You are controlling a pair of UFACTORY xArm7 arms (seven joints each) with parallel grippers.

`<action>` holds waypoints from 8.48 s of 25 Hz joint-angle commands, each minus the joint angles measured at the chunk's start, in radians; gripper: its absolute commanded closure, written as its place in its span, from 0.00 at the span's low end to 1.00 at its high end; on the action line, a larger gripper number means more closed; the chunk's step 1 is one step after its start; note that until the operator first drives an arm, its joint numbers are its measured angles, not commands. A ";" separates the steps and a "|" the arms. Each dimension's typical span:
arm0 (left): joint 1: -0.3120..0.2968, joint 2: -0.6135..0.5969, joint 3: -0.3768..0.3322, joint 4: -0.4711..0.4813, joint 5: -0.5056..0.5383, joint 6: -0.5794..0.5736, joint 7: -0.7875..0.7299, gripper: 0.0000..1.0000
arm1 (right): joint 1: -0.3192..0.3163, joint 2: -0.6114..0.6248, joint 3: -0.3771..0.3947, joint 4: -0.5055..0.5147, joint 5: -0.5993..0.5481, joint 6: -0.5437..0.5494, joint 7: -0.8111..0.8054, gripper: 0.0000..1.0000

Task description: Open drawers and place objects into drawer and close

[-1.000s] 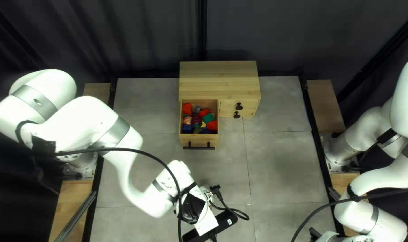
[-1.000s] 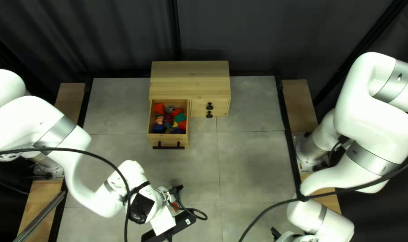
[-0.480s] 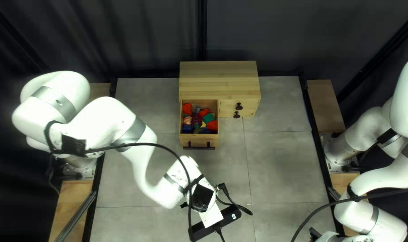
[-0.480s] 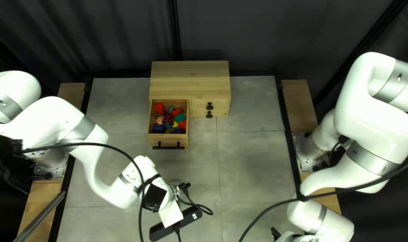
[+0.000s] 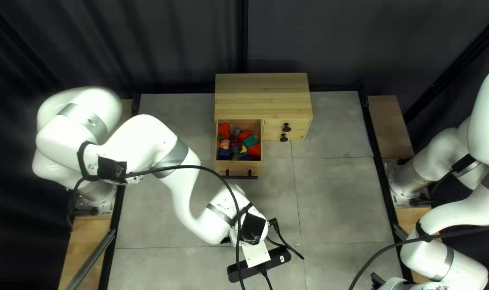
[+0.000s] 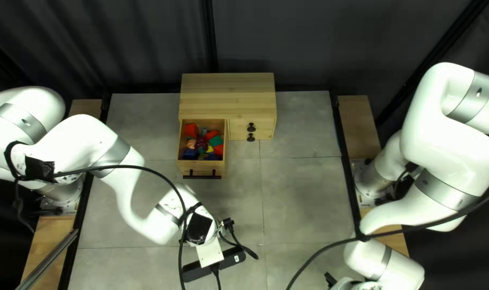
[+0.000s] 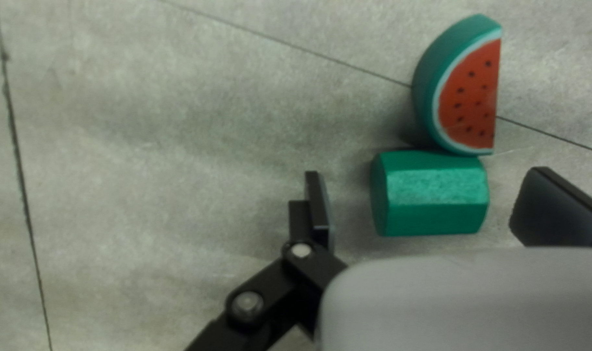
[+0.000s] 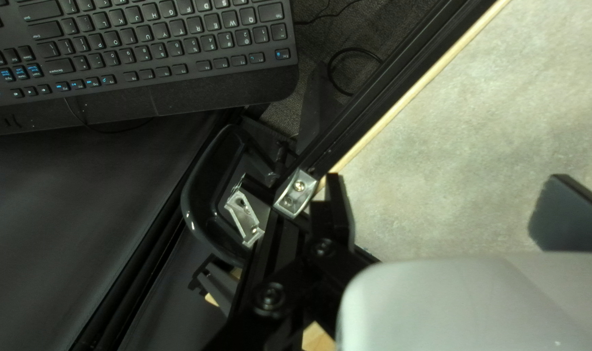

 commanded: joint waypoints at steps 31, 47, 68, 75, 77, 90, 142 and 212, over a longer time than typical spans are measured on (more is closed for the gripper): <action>0.233 -0.389 0.165 0.060 -0.094 0.369 -0.312 1.00 | 0.000 0.000 0.000 0.000 0.000 0.000 0.000 0.00; 0.219 -0.529 0.143 -0.118 -0.188 0.296 -0.491 0.00 | 0.000 0.000 0.000 0.000 0.000 0.000 0.000 0.00; -0.123 -0.077 -0.035 0.104 -0.049 0.067 -0.635 0.00 | 0.000 0.000 0.000 0.000 0.000 0.000 0.000 0.00; -0.153 0.027 -0.024 0.164 -0.039 0.024 -0.665 0.00 | 0.000 0.000 0.000 0.000 0.000 0.000 0.000 0.00; -0.151 0.041 -0.020 0.163 -0.036 0.011 -0.665 0.00 | 0.000 0.000 0.000 0.000 0.000 0.000 0.000 0.00; -0.099 0.054 -0.013 0.127 -0.018 -0.015 -0.565 0.07 | 0.000 0.000 0.000 0.000 0.000 0.000 0.000 0.00; 0.152 -0.368 0.048 0.190 -0.085 0.486 -0.149 1.00 | 0.000 0.000 0.000 0.000 0.000 0.000 0.000 0.00; 0.104 -0.482 -0.031 -0.169 -0.055 0.248 0.490 0.00 | 0.000 0.000 0.000 0.000 0.000 0.000 0.000 0.00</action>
